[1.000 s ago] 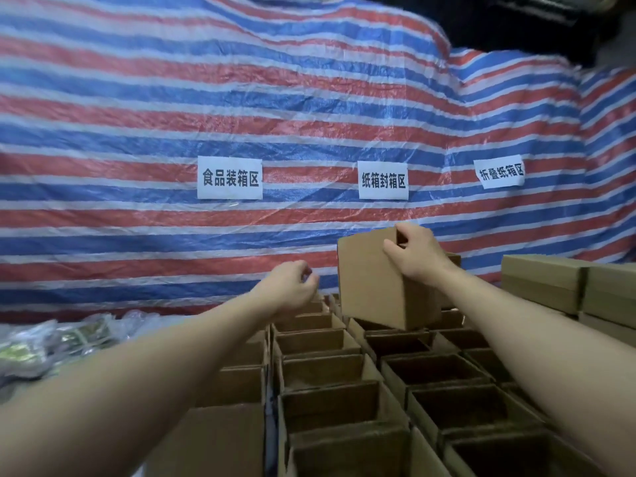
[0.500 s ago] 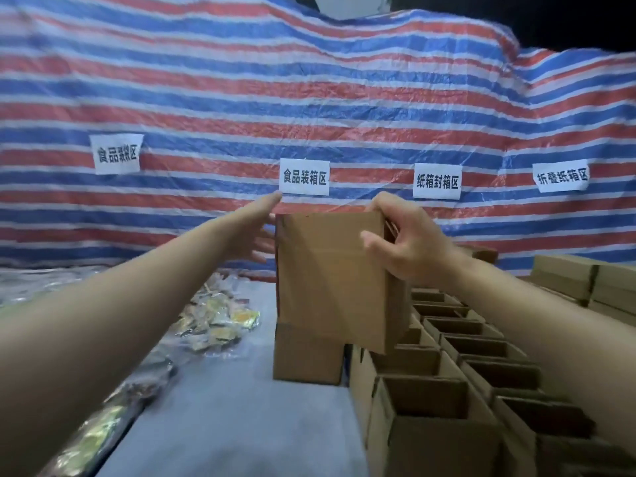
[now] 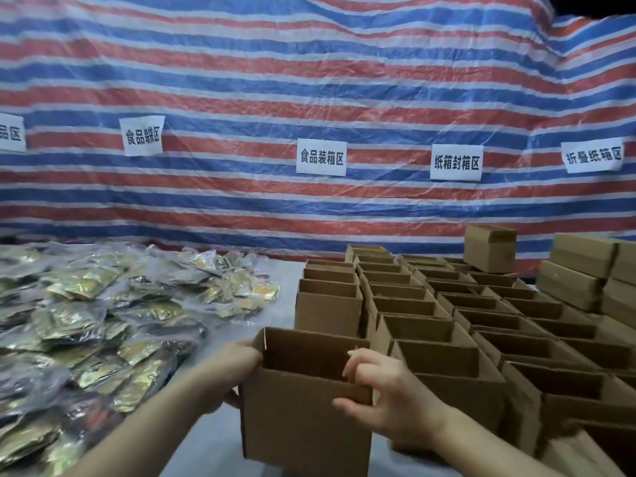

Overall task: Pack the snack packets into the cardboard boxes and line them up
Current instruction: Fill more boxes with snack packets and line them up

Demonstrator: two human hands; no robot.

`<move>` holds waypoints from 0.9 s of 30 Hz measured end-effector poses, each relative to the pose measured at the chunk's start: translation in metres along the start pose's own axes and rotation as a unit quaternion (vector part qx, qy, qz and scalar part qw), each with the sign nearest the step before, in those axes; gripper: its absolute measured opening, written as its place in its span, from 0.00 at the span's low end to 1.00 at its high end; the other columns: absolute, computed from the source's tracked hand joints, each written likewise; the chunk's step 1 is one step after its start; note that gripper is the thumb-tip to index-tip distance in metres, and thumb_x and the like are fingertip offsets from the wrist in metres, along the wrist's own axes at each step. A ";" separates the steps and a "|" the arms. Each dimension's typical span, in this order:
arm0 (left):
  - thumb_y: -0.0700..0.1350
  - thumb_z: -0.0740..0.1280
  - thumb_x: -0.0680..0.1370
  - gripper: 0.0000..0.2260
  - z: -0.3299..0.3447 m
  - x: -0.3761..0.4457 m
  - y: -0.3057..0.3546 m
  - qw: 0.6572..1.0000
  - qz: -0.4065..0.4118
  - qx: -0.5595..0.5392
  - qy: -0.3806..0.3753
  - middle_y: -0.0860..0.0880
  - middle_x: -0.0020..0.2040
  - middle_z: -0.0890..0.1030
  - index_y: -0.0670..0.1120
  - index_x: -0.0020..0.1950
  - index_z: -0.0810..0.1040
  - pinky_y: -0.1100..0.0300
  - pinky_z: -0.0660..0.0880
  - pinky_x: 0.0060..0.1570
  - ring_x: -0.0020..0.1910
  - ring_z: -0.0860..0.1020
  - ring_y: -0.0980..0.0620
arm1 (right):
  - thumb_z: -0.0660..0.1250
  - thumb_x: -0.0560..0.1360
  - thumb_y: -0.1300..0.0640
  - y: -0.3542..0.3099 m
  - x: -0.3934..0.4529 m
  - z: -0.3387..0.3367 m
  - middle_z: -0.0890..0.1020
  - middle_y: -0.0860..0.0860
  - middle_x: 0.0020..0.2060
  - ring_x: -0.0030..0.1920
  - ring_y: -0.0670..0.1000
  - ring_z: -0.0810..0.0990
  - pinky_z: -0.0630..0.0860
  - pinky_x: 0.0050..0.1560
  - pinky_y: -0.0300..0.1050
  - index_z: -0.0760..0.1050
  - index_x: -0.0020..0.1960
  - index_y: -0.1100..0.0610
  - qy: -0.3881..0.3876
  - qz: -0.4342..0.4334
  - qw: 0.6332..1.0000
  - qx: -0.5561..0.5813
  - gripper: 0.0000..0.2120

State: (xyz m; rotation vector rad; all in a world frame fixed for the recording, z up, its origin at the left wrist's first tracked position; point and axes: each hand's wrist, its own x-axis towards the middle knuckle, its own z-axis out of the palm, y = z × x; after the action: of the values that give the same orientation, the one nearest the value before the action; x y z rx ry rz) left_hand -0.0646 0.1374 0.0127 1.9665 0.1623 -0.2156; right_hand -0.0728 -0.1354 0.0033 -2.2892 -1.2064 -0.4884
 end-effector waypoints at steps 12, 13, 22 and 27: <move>0.34 0.49 0.79 0.27 0.044 -0.017 -0.034 0.999 -0.029 -0.006 0.023 0.47 0.61 0.77 0.52 0.75 0.60 0.60 0.72 0.34 0.47 0.79 0.48 | 0.65 0.81 0.47 -0.002 -0.005 0.042 0.78 0.46 0.31 0.35 0.47 0.78 0.74 0.36 0.43 0.76 0.35 0.50 0.084 0.231 0.965 0.096 0.16; 0.33 0.49 0.79 0.30 0.046 -0.017 -0.034 0.999 -0.024 -0.003 0.028 0.47 0.72 0.70 0.53 0.79 0.53 0.58 0.76 0.41 0.58 0.77 0.47 | 0.65 0.81 0.48 -0.002 0.002 0.042 0.78 0.46 0.33 0.37 0.46 0.78 0.76 0.37 0.42 0.76 0.38 0.49 0.073 0.236 0.966 0.071 0.13; 0.32 0.50 0.78 0.29 0.052 -0.024 -0.032 0.999 0.015 0.017 0.040 0.51 0.58 0.74 0.52 0.78 0.56 0.71 0.69 0.29 0.48 0.73 0.55 | 0.65 0.79 0.44 0.005 0.033 0.058 0.76 0.41 0.56 0.59 0.44 0.76 0.73 0.56 0.40 0.73 0.65 0.42 -0.107 0.327 0.935 -0.081 0.14; 0.32 0.49 0.78 0.28 0.048 -0.025 -0.032 0.999 0.006 0.008 0.033 0.51 0.47 0.73 0.53 0.74 0.60 0.63 0.76 0.39 0.45 0.75 0.53 | 0.69 0.78 0.56 0.017 0.031 0.049 0.74 0.40 0.52 0.53 0.41 0.75 0.72 0.49 0.34 0.73 0.58 0.39 -0.119 0.326 0.936 -0.052 0.14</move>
State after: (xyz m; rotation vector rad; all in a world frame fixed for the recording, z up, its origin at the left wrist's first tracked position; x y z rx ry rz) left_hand -0.0991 0.1052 -0.0291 1.9906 0.1921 -0.1451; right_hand -0.0379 -0.0939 -0.0246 -2.7056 -0.4516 -0.0259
